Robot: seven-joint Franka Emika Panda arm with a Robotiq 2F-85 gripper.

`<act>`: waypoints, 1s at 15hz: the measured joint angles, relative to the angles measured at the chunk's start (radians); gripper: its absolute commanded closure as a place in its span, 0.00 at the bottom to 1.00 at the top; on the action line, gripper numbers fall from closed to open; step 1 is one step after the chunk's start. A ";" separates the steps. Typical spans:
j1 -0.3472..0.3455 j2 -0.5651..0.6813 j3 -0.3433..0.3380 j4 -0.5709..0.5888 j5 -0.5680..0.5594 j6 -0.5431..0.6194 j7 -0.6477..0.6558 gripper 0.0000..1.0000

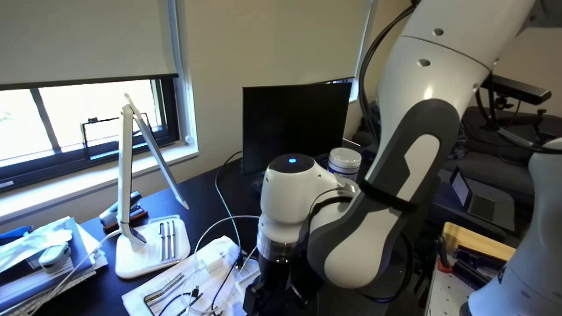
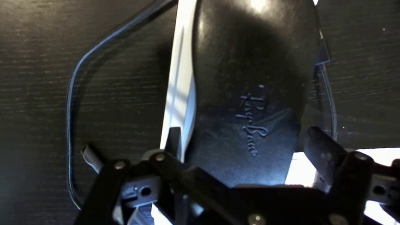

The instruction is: Take the tissue box from the top of the white bottle and put it on the table then take the black case and put it on the white bottle

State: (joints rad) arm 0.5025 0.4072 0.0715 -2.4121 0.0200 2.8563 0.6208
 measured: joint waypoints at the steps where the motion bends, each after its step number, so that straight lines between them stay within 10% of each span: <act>1: 0.000 0.000 0.003 -0.001 0.002 -0.004 0.000 0.01; 2: 0.000 0.000 0.005 -0.001 0.004 -0.011 0.000 0.26; 6: -0.001 0.001 0.010 -0.001 0.005 -0.036 0.000 0.47; 15: -0.014 -0.008 0.036 -0.001 0.005 -0.039 -0.004 0.48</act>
State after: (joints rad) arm 0.4885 0.3988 0.1079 -2.4130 0.0249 2.8175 0.6167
